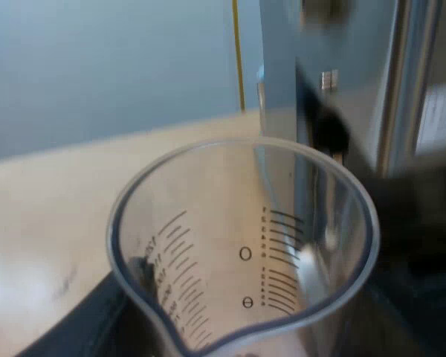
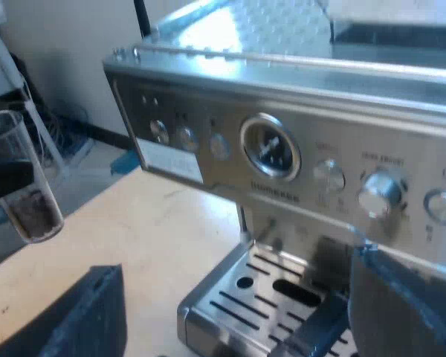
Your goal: Pour the beans into the coffee machine
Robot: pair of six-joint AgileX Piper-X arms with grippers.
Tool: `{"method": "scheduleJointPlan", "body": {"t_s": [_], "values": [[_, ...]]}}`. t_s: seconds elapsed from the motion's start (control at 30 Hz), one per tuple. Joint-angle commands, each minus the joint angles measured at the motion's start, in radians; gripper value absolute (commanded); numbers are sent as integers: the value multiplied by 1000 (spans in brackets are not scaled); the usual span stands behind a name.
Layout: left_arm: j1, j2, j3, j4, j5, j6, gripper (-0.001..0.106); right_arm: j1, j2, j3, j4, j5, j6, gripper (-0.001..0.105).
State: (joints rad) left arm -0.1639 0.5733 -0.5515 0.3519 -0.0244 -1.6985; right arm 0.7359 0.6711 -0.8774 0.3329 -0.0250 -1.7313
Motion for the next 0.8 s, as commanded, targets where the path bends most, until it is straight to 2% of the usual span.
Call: {"method": "scheduleJointPlan", "body": {"t_s": [0.03, 0.1, 0.23, 0.43, 0.57, 0.7, 0.8], "values": [[1, -6, -39, -6, -3, -2, 28, 3, -4, -35, -15, 25, -20, 64], [1, -6, -72, -6, -3, -2, 28, 3, -4, -57, -18, 73, -53, 64], [1, -6, -107, -6, -3, -2, 28, 3, -4, -67, -47, 143, -68, 59], [1, -6, -110, -6, -3, 7, 28, 3, 7, -48, -118, 148, -99, 59], [1, -6, -110, -6, -3, 13, 28, 3, 16, 15, -301, 184, -105, 59], [1, -6, -110, -6, -3, 64, 28, 3, 24, 85, -457, 186, -120, 59], [1, -6, -110, -6, -3, 74, 28, 3, 34, 131, -550, 186, -120, 59]]}}
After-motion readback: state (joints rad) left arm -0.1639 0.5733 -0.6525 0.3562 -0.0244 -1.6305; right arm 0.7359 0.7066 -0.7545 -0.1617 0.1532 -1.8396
